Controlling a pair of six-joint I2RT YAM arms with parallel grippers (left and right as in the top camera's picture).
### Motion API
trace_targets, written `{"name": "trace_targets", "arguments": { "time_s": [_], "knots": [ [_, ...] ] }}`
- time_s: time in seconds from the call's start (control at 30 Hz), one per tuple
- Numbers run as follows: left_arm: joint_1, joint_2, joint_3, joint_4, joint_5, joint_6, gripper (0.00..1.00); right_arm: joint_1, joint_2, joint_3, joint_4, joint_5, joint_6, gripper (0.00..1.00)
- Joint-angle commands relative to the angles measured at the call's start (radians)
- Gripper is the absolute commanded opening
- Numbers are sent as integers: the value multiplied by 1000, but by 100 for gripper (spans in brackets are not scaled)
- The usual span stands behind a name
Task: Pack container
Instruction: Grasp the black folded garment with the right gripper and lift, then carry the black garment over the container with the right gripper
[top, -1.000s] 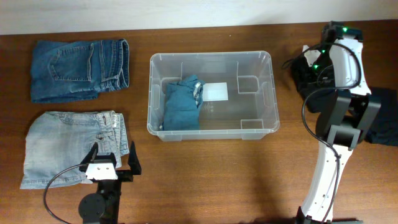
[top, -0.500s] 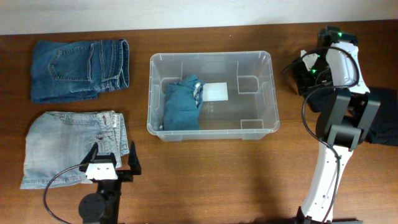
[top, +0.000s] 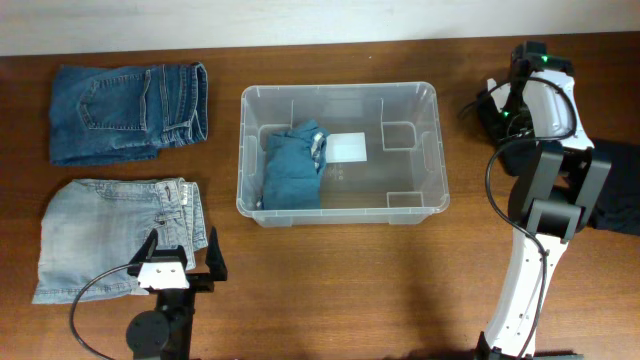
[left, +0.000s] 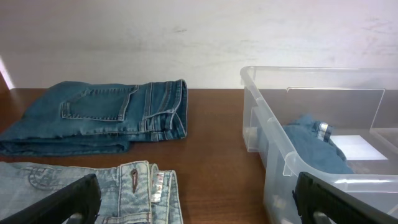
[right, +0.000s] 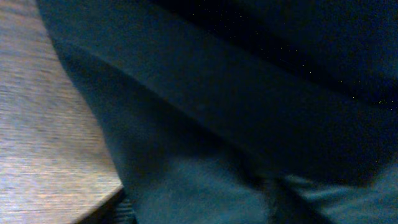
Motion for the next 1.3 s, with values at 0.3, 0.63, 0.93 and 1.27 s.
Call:
{"name": "trace_targets", "arguments": {
  "time_s": [0.3,0.63,0.93,1.27],
  "knots": [
    [6,-5,-4,-2,11,12,99,-4,16,9,-6,-80,114,4],
    [6,-5,-4,-2,11,12,99,-3,4,589,-294,-441,311,4],
    [6,-5,-4,-2,11,12,99,12,-78,944,-515,-439,476,4],
    [6,-5,-4,-2,11,12,99,297,-320,940,-515,-320,597,4]
  ]
}}
